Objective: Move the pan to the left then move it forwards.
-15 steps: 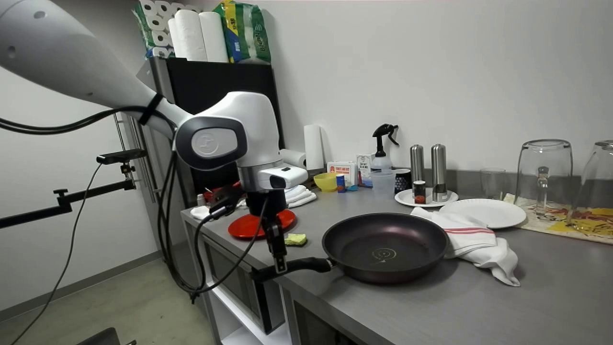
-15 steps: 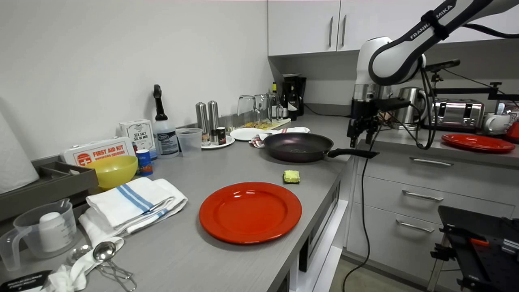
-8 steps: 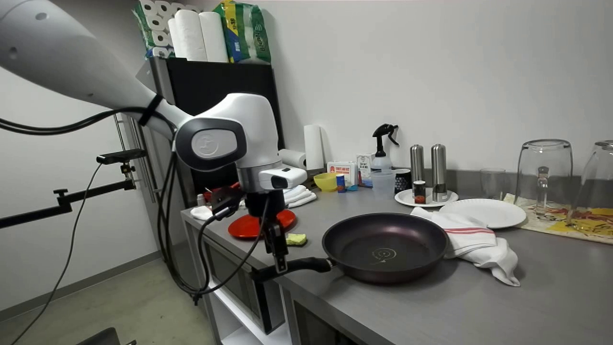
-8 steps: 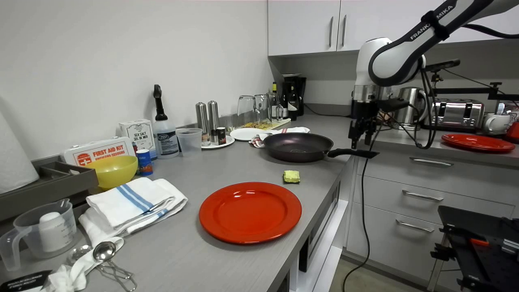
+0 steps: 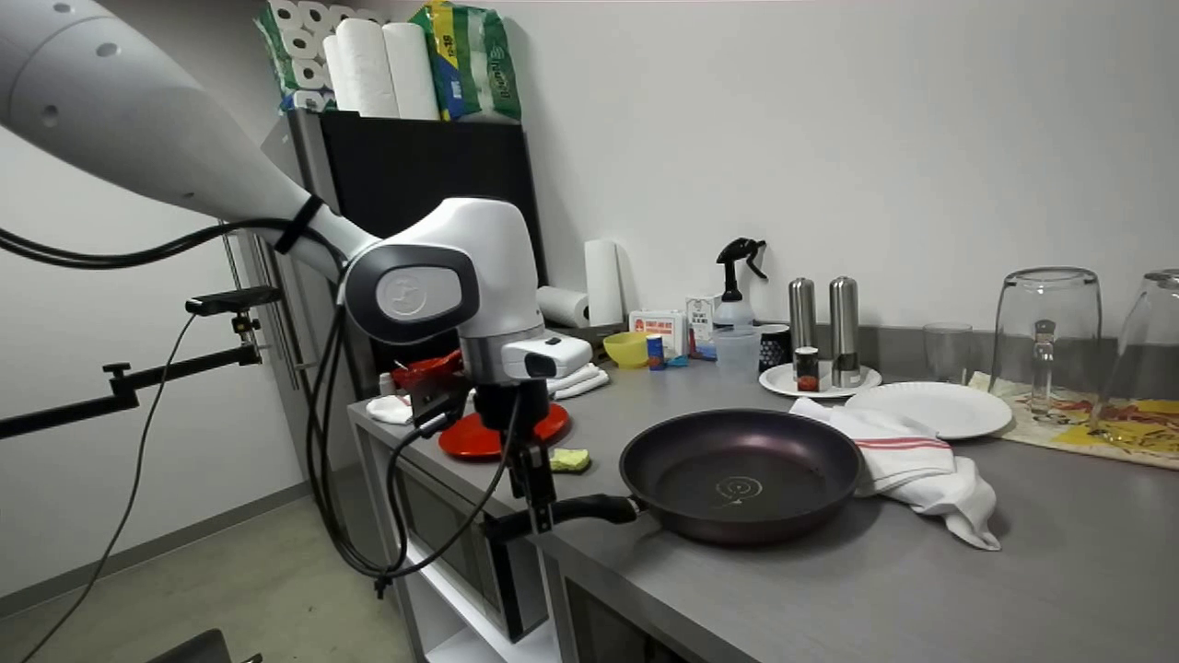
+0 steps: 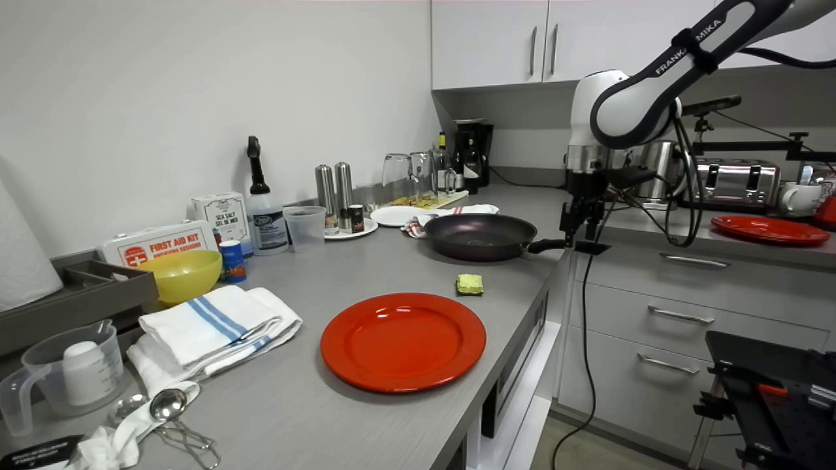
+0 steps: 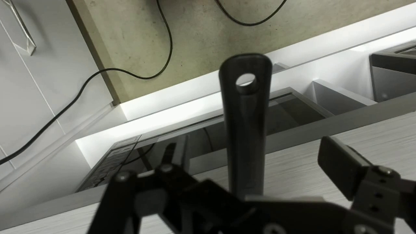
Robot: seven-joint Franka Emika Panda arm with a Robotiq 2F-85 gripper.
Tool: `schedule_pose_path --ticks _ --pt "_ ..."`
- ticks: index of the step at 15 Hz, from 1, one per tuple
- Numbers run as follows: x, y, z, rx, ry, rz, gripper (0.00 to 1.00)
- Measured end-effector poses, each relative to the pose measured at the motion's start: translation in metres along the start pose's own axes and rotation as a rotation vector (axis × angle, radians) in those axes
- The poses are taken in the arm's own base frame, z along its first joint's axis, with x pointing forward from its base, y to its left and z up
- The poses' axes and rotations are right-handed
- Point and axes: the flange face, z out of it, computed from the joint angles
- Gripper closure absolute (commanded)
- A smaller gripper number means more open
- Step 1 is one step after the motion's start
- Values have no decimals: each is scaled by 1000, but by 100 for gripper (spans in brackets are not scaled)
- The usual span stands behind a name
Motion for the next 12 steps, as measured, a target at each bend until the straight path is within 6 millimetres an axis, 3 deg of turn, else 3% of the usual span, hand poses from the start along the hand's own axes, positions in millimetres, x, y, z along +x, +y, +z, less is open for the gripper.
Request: schedule_pose_path --ticks 1,2,11,12 --pt "1 -1 2 -1 0 -2 8" --pt "1 -2 4 -1 0 -3 26" --pt "3 -2 7 -6 6 -6 94" --pt "3 -2 7 -6 7 -7 93"
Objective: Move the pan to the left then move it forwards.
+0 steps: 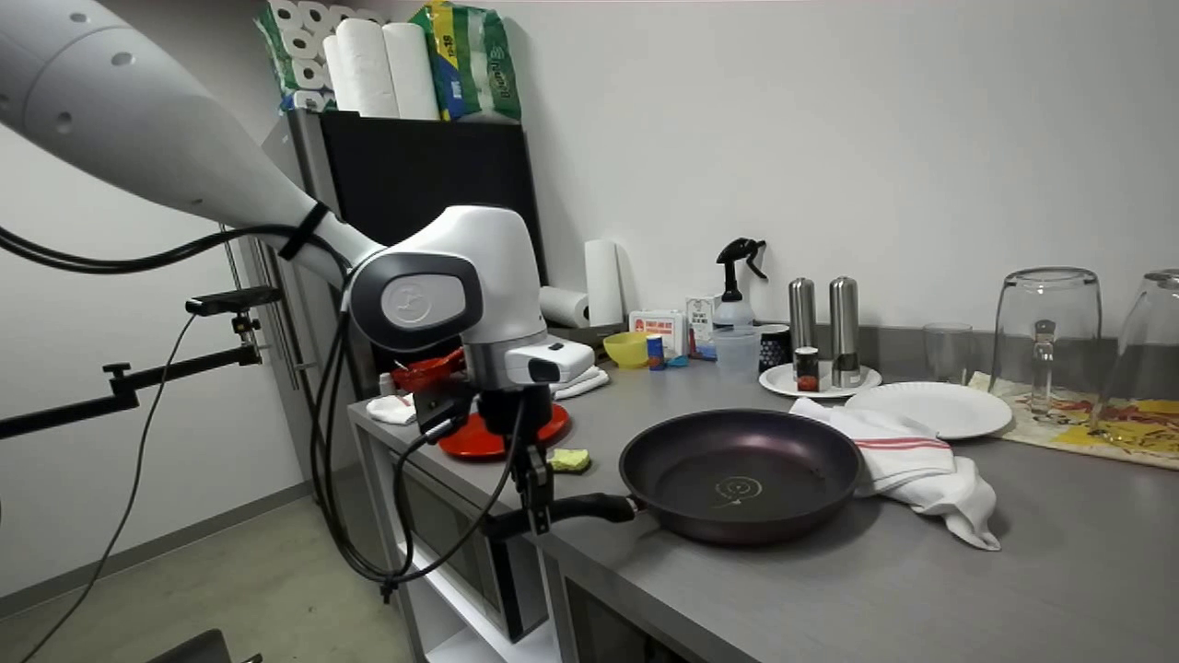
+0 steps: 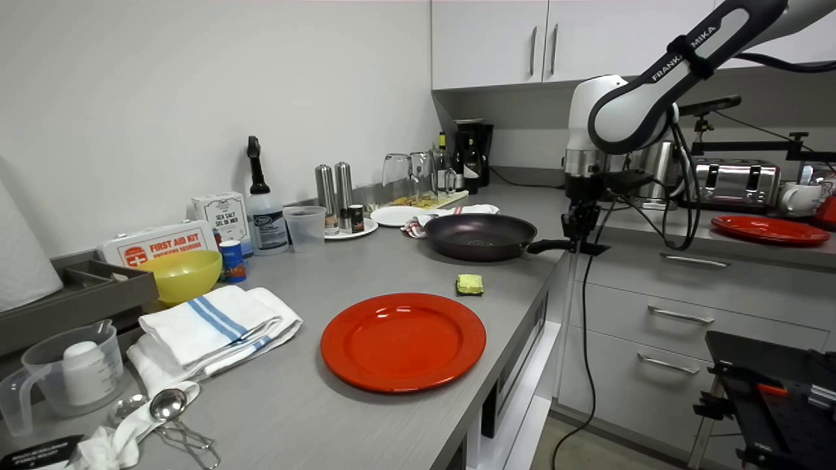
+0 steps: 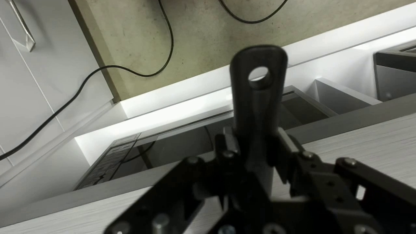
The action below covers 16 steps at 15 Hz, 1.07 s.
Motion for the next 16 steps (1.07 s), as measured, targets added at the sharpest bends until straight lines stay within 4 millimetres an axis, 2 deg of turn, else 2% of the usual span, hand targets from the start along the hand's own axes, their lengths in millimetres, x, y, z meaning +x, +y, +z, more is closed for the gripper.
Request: schedule_pose_path --ticks 11,16 --pt "0 -3 0 -1 2 -9 92" --pt "0 -19 -2 5 5 -28 92"
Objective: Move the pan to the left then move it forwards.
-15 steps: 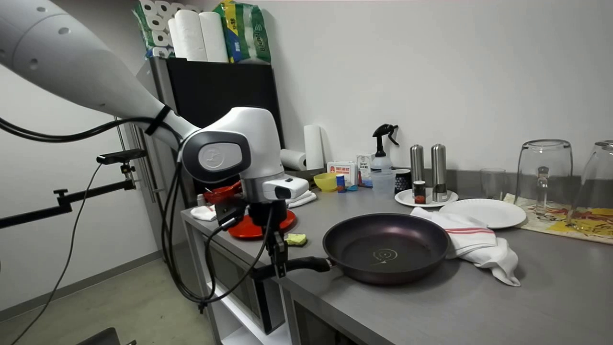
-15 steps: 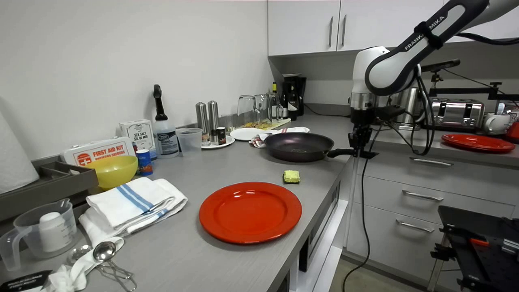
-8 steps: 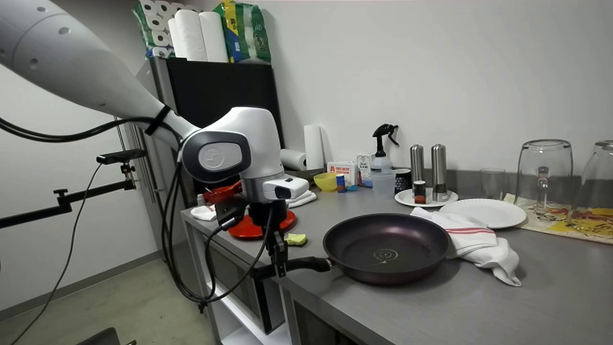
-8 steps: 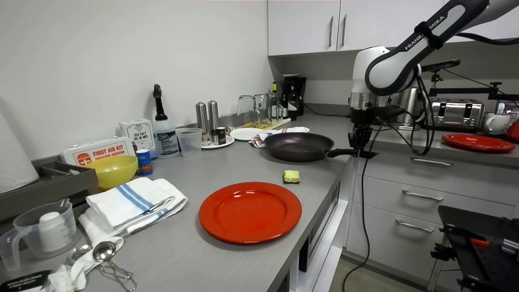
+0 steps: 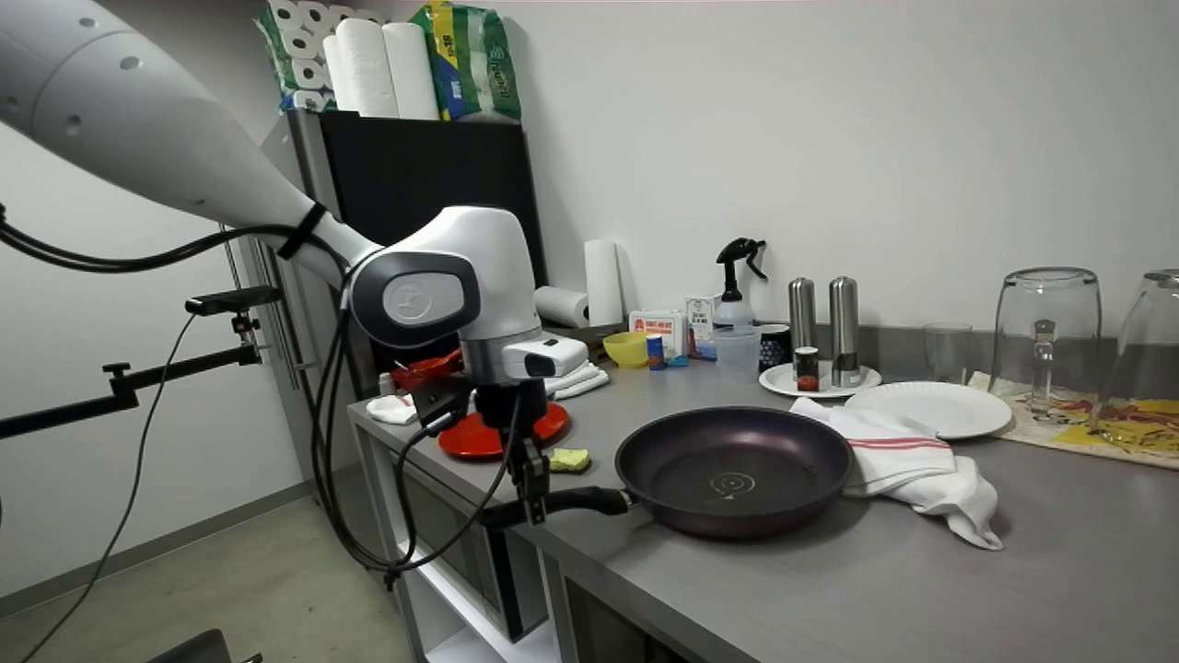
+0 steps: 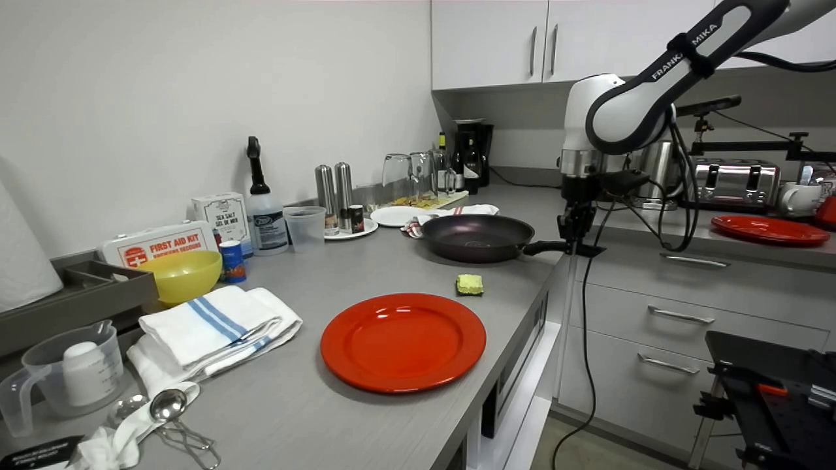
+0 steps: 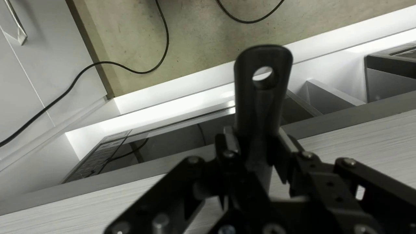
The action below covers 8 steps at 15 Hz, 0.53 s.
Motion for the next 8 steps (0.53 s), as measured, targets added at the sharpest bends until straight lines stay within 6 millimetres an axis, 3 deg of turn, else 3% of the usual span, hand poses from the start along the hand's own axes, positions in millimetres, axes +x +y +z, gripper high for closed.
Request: schedule_pose_path --ticks 8 --pt "-2 -43 -3 5 6 -82 92"
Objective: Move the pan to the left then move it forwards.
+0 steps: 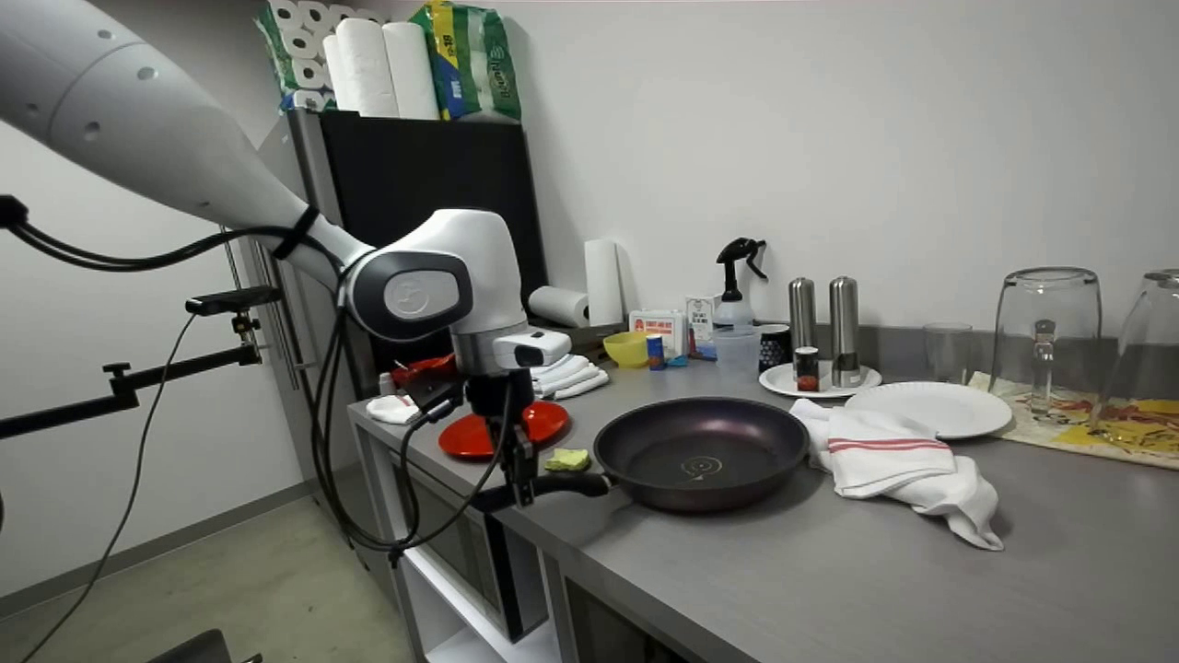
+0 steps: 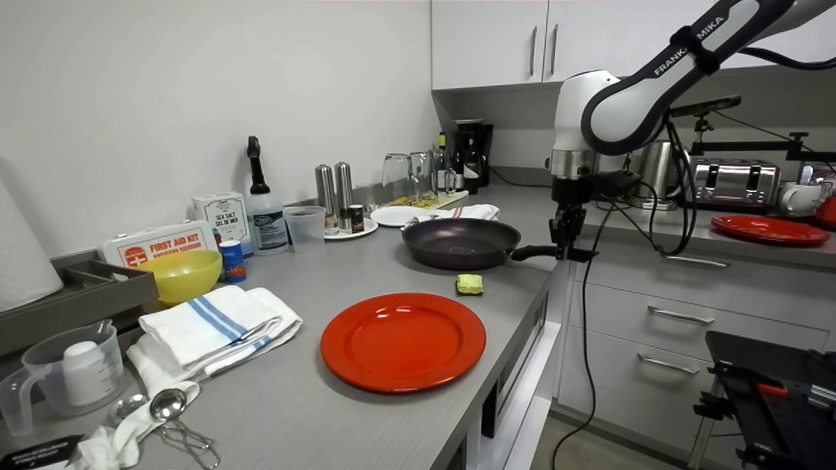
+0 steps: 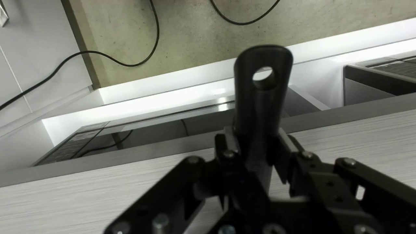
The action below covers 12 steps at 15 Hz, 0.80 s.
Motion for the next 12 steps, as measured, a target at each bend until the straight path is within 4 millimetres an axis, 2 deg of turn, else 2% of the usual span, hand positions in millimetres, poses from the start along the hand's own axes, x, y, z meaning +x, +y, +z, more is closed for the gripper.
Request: schedule_pose_path --ticks 12 --pt "-5 -44 -1 4 4 -86 92"
